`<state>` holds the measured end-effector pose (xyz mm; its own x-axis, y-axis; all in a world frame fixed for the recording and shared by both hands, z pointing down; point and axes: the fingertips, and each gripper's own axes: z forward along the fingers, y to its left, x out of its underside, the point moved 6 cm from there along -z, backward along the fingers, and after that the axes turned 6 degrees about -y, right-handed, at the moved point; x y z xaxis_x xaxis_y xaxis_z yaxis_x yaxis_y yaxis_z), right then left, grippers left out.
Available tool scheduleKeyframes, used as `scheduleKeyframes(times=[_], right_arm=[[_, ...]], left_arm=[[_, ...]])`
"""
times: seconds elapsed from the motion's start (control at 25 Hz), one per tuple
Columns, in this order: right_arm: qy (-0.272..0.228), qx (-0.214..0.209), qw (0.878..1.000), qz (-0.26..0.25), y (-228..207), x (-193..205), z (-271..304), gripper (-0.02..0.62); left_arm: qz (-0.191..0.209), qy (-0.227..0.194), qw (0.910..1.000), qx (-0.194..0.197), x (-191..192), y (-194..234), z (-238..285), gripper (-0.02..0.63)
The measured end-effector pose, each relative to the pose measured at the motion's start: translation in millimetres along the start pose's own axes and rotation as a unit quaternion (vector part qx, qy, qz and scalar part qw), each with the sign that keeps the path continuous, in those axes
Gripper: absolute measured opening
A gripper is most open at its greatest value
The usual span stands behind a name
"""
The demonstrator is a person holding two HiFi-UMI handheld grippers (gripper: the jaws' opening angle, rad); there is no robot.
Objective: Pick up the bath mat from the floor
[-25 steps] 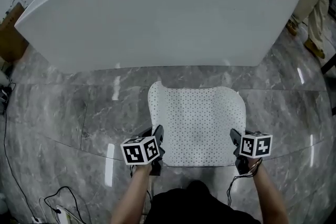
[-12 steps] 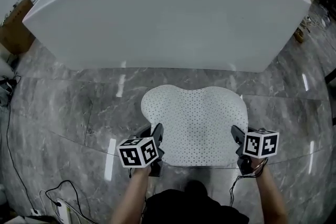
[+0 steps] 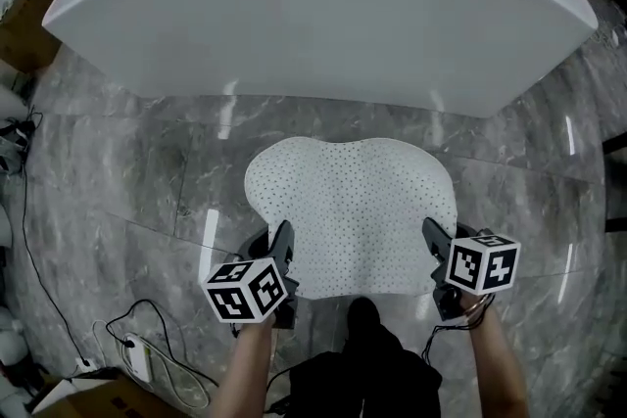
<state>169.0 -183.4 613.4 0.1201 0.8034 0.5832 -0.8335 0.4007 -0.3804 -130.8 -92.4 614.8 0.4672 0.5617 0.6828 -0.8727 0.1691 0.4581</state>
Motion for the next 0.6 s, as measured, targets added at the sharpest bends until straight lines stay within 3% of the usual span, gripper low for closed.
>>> scheduleKeyframes(times=[0.6], right_arm=[[0.037, -0.057, 0.998, -0.017, 132, -130, -124, 0.031]], left_arm=[[-0.043, -0.018, 0.9958, -0.079, -137, -73, -163, 0.02]])
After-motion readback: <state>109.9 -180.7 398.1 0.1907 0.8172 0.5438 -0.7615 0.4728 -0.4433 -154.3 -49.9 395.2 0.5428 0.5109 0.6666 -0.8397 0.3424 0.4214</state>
